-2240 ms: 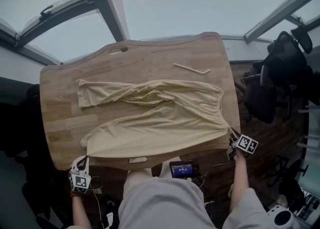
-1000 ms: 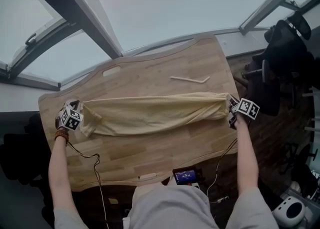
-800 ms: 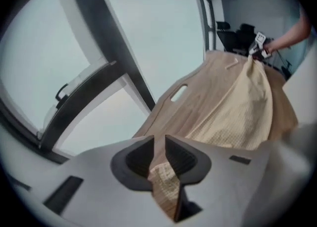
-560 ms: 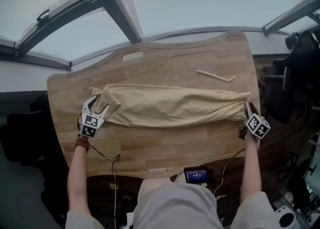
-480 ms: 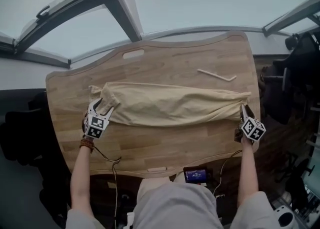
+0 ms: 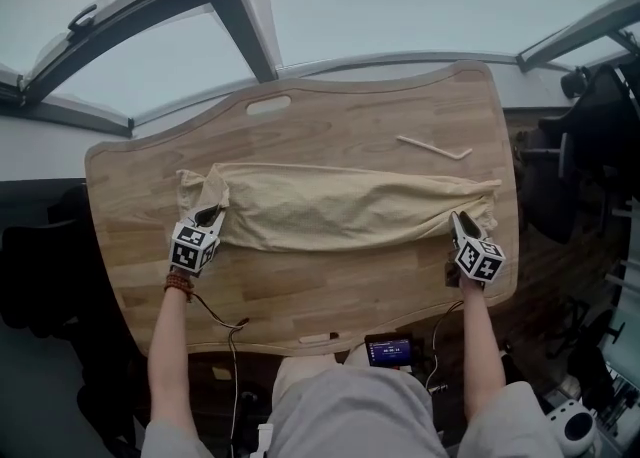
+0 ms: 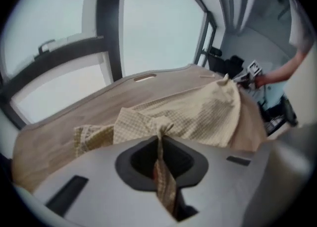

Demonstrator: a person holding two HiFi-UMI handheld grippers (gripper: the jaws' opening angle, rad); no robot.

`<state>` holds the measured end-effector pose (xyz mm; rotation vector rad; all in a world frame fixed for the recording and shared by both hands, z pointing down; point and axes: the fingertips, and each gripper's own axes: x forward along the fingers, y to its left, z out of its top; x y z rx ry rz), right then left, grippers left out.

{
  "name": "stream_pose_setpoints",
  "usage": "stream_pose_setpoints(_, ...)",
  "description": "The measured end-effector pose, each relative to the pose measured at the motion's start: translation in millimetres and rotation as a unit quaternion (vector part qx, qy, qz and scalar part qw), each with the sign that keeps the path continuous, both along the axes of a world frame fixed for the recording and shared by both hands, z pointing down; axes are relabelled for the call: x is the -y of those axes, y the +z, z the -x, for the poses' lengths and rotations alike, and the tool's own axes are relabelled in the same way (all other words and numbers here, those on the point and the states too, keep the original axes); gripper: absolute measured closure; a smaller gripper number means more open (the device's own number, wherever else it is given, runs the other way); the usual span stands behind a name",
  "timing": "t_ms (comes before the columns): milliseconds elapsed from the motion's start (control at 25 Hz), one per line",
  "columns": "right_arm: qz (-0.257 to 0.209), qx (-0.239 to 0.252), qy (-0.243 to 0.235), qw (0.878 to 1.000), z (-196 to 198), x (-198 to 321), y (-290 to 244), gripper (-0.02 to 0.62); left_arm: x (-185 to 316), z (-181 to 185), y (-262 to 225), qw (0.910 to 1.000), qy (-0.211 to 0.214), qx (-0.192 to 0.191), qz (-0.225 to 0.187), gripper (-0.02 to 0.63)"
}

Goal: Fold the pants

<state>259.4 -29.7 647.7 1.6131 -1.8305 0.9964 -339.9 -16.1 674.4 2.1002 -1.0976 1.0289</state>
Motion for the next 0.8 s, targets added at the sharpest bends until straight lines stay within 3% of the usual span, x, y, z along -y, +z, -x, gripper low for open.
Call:
stream_pose_setpoints(80, -0.002, 0.000, 0.002, 1.000, 1, -1, -1, 0.476, 0, 11, -13, 0.9979, -0.011, -0.054, 0.035, 0.581)
stream_pose_setpoints(120, -0.003, 0.000, 0.004, 1.000, 2, -1, -2, 0.478, 5, 26, -17, 0.9967, -0.029, -0.062, 0.043, 0.581)
stream_pose_setpoints(240, -0.010, 0.004, 0.010, 1.000, 8, -3, -4, 0.480, 35, 99, -23, 0.9886, -0.140, -0.046, 0.030, 0.577)
stream_pose_setpoints(320, -0.015, 0.007, 0.009, 1.000, 14, -2, -7, 0.486, 53, 150, -24, 0.9724, -0.230, -0.035, 0.012, 0.553)
stream_pose_setpoints(400, -0.019, 0.004, 0.002, 1.000, 22, -2, -10, 0.485, 58, 192, -26, 0.9524, -0.304, -0.022, 0.000, 0.486)
stream_pose_setpoints(520, -0.024, -0.019, -0.033, 0.999, 40, -2, -15, 0.485, 41, 225, -34, 0.9292, -0.368, -0.024, -0.016, 0.469)
stream_pose_setpoints(600, -0.029, -0.036, -0.074, 0.996, 56, -3, -22, 0.485, 23, 207, -26, 0.9336, -0.354, -0.054, 0.002, 0.436)
stream_pose_setpoints(680, -0.036, -0.039, -0.103, 0.993, 77, -4, -28, 0.483, 6, 174, -6, 0.9478, -0.308, -0.071, 0.037, 0.352)
stream_pose_setpoints(800, -0.035, -0.035, -0.125, 0.991, 109, -12, -29, 0.483, -6, 150, 20, 0.9628, -0.258, -0.049, 0.063, 0.302)
